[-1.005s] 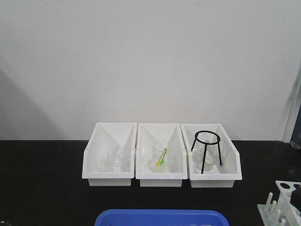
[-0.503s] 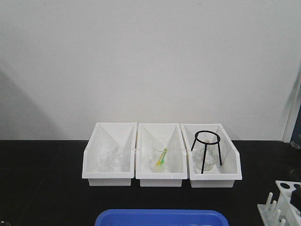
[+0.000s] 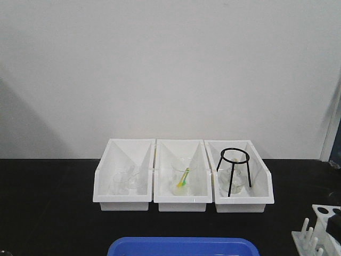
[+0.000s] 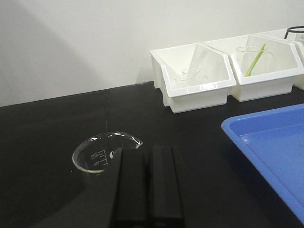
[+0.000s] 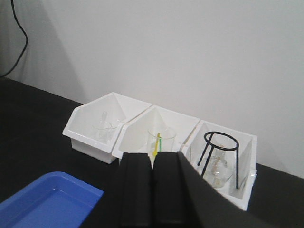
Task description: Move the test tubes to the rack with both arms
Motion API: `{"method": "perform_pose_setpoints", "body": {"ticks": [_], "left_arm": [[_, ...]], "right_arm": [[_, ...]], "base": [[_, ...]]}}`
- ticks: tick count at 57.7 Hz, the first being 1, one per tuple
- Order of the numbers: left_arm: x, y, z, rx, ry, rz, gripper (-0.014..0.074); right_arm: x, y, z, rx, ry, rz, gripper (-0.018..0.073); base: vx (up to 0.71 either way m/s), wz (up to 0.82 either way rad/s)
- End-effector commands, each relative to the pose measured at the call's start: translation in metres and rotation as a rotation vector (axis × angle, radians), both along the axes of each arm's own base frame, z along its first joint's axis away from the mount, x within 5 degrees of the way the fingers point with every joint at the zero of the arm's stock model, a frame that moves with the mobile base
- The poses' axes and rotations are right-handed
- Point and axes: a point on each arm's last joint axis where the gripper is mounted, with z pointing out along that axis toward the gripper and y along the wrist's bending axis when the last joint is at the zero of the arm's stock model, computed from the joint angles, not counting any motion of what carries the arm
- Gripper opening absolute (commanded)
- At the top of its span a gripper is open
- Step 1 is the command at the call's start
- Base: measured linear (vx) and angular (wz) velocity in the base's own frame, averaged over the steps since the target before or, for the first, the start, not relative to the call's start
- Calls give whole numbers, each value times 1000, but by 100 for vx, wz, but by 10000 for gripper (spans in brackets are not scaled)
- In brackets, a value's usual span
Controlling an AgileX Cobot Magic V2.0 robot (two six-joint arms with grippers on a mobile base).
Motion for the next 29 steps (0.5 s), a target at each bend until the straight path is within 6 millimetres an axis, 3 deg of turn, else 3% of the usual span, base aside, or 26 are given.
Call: {"method": "perform_pose_setpoints", "body": {"ticks": [1,15,29], "left_arm": [[1,1,-1,-23,-63,12,-20],[1,1,-1,-22,-58,12,-20],[1,1,-2,-22,-56,11,-20]], "right_arm": [[7,-4,5,117,-16,-42,-8],[11,-21,-17,155,-113,-242,-8],[-16,-43,-56,156,-37,-513,-8]], "base": [[0,0],[0,0],[0,0]]}}
